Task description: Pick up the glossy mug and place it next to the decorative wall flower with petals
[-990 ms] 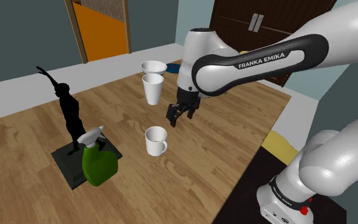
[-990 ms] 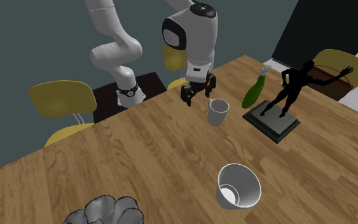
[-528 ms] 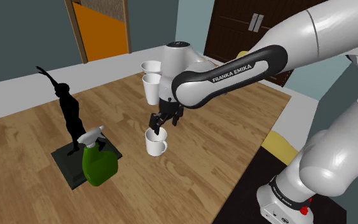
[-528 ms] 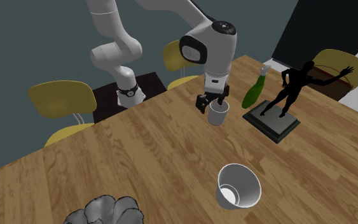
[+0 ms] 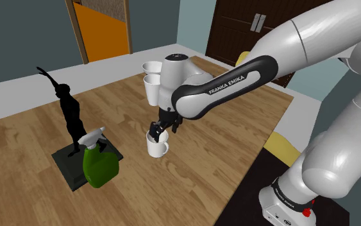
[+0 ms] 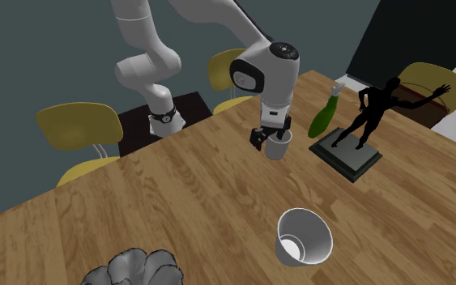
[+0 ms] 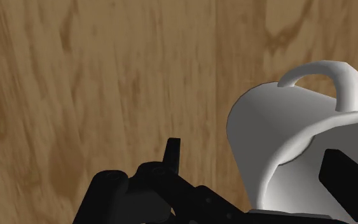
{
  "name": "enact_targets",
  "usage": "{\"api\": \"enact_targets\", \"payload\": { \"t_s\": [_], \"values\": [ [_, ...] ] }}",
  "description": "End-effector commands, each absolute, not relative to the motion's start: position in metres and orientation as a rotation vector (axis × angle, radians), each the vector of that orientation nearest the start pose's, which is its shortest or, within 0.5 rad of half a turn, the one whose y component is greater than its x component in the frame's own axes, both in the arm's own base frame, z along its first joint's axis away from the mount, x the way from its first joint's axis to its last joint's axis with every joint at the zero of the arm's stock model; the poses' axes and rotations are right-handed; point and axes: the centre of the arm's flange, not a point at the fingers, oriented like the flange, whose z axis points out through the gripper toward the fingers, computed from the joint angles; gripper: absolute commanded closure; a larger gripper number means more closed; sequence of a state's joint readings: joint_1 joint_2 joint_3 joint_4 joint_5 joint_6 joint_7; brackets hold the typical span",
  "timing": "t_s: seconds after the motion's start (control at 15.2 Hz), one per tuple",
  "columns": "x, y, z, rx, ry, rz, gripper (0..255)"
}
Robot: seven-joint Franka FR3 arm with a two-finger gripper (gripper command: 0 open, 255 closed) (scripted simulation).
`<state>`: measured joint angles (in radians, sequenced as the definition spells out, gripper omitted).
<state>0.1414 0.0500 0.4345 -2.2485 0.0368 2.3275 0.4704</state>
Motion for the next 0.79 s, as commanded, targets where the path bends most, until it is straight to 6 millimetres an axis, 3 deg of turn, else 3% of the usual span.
{"api": "enact_targets", "payload": {
  "t_s": [0.0,0.26,0.33,0.73],
  "values": [
    [0.4455,0.2892,0.3476,-3.081,-0.123,-0.008,0],
    [0.4455,0.2892,0.3476,-3.081,-0.123,-0.008,0],
    [0.4455,0.2892,0.3476,-3.081,-0.123,-0.008,255],
    [0.4455,0.2893,0.3476,-3.081,-0.123,-0.008,255]
  ]
}}
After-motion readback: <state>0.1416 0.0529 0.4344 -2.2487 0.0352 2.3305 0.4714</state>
